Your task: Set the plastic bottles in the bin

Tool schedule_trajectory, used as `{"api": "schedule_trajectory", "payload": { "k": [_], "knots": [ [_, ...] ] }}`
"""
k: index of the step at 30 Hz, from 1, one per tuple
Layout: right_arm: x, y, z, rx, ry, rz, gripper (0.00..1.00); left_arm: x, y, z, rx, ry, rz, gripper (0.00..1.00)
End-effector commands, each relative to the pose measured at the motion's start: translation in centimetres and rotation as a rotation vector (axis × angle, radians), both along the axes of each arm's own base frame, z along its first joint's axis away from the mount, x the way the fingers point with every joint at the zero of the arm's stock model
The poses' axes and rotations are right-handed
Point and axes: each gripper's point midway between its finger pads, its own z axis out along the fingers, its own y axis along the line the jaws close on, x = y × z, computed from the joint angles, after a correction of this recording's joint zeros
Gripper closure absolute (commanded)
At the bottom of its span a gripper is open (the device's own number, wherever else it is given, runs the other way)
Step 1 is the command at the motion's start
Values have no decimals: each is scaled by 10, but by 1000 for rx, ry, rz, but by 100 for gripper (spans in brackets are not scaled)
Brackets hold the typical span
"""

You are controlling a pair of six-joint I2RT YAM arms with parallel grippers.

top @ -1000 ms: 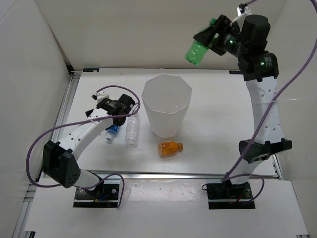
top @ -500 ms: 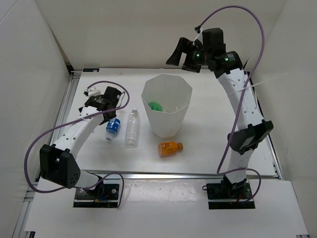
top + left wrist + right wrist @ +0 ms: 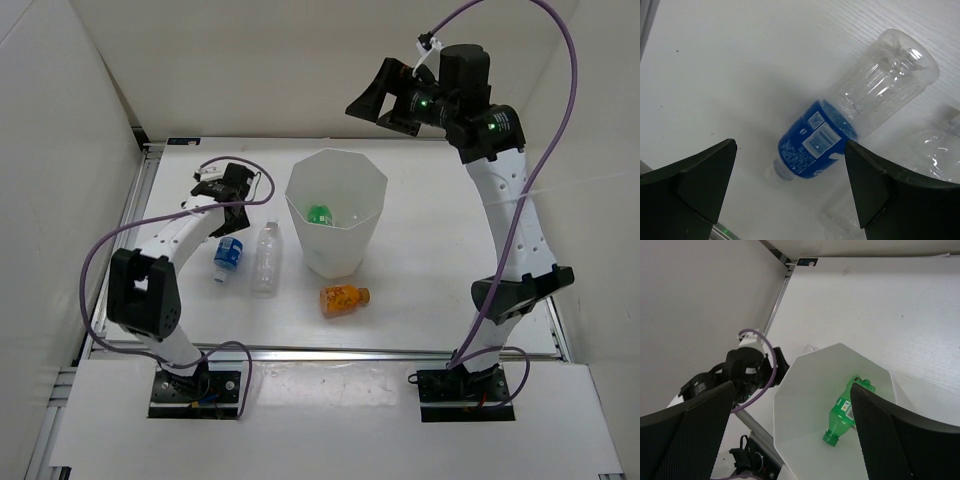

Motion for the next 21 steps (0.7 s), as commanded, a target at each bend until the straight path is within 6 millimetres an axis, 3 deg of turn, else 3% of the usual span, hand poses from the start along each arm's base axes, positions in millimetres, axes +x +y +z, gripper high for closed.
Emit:
{"api": "schedule_trajectory", "payload": {
  "k": [1,15,18,21],
  "knots": [
    [-17,-8,6,-8,-9,42,0,23,-12,5,-45,-38,-32,0],
    [-28,-50,6,-5,16,10,0,48,-33,-73,-144,105,-35,1],
    [-30,-59,5,-5,18,-12,0,53,-40,-80,-170,114,-44,8],
    [-33,-63,2,-7,27,-21,0,55,-41,-82,-172,115,-36,30]
  ]
}}
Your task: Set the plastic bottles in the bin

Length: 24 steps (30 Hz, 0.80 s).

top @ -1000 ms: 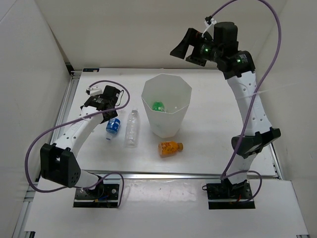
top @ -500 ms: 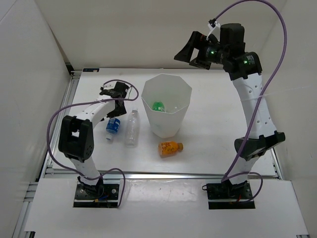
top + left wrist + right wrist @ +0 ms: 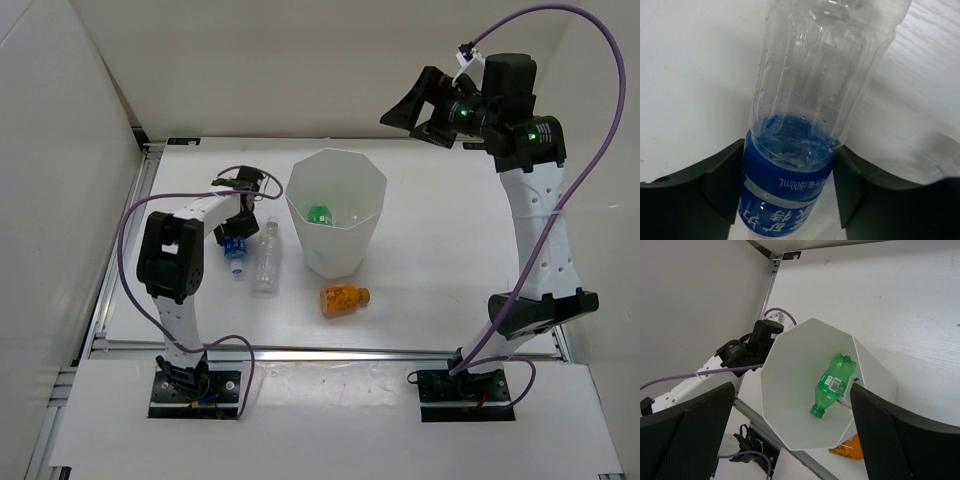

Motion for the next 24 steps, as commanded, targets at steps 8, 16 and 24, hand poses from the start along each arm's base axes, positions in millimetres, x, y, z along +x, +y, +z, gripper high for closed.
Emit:
{"api": "schedule_trajectory", "payload": {
  "k": [8,16,24],
  "knots": [
    [-10,-7,6,4,-29,19,0,24,25,84,19,-216,149,55],
    [-2,-4,-6,6,17,24,0,68,-21,300,-339,-782,-23,49],
    [-1,-6,-35,-13,97,1,0,43,-125,407,-705,-904,-558,44]
  ]
}}
